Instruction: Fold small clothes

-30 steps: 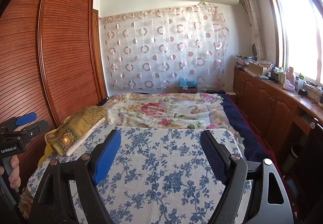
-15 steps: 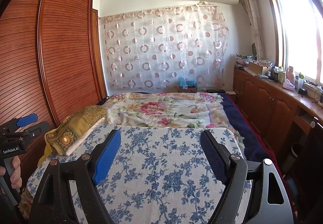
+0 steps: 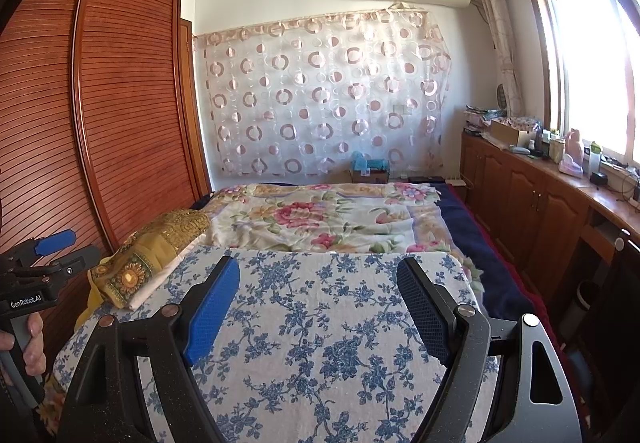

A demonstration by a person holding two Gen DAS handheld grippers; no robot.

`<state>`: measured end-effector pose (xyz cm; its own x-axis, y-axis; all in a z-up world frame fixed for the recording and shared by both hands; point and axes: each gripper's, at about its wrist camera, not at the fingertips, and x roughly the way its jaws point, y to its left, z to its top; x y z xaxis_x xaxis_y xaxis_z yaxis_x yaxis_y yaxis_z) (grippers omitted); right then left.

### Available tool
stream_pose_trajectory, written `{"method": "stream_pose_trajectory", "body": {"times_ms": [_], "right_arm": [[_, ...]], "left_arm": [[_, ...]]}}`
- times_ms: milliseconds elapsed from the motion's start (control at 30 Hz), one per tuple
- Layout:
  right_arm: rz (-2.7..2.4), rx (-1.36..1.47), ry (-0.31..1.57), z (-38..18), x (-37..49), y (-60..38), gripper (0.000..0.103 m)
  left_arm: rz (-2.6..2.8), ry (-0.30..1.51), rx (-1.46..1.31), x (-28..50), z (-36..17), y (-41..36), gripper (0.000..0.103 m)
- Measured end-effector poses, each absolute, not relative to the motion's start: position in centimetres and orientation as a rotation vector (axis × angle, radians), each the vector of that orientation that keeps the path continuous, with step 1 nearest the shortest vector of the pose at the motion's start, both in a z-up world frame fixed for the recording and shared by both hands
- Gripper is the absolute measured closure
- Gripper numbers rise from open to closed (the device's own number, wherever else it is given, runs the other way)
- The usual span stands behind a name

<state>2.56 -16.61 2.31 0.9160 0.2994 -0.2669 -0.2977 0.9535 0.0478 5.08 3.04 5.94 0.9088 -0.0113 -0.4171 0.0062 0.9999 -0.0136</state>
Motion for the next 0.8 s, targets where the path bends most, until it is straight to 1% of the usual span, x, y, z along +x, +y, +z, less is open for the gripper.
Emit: {"method": "stream_pose_trajectory", "body": {"times_ms": [800], "right_arm": [[0.306, 0.009, 0.272, 2.4, 2.47, -16.62, 0.021]], "left_arm": [[-0.01, 0.432, -0.013, 5.17, 5.85, 3.04, 0.013]]}}
